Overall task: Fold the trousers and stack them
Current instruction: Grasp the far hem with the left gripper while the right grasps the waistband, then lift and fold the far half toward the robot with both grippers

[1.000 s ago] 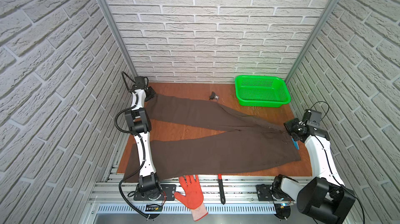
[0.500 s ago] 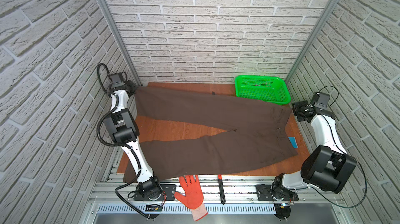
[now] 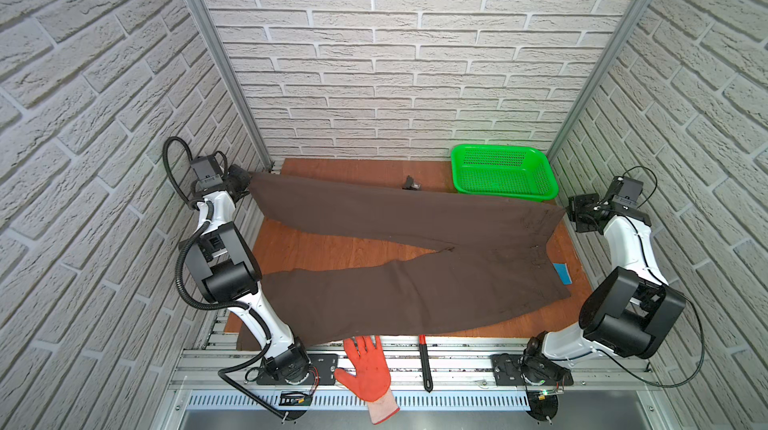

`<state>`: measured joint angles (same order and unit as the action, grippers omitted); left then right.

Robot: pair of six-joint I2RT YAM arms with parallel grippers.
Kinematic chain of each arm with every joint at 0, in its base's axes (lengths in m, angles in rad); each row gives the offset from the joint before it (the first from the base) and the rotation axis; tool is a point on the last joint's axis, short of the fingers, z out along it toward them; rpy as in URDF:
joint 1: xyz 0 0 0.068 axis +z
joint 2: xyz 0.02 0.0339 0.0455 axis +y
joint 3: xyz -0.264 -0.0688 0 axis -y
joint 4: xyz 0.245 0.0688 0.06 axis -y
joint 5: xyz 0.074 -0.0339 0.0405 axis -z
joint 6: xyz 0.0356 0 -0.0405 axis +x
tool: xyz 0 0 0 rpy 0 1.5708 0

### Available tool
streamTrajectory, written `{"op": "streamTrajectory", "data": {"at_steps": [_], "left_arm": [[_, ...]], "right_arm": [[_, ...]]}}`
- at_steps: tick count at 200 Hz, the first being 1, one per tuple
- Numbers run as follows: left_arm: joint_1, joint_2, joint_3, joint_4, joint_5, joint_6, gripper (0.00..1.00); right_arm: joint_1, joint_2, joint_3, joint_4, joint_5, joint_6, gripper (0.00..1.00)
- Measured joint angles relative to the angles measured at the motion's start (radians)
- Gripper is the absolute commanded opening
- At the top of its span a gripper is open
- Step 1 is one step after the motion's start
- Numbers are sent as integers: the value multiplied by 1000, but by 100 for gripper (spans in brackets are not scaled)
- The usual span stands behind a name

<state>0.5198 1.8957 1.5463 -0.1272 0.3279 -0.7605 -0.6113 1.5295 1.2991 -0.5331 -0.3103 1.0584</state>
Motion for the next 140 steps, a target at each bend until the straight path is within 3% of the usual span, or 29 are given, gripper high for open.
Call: {"op": "streamTrajectory", "data": {"at_steps": [63, 140], "left_arm": [[96, -244, -264, 109, 67, -83, 0], [331, -737, -692, 127, 63, -156, 0]], "right_arm": [[-33, -35, 31, -76, -26, -24, 5], [-155, -291, -147, -194, -28, -145, 5]]}}
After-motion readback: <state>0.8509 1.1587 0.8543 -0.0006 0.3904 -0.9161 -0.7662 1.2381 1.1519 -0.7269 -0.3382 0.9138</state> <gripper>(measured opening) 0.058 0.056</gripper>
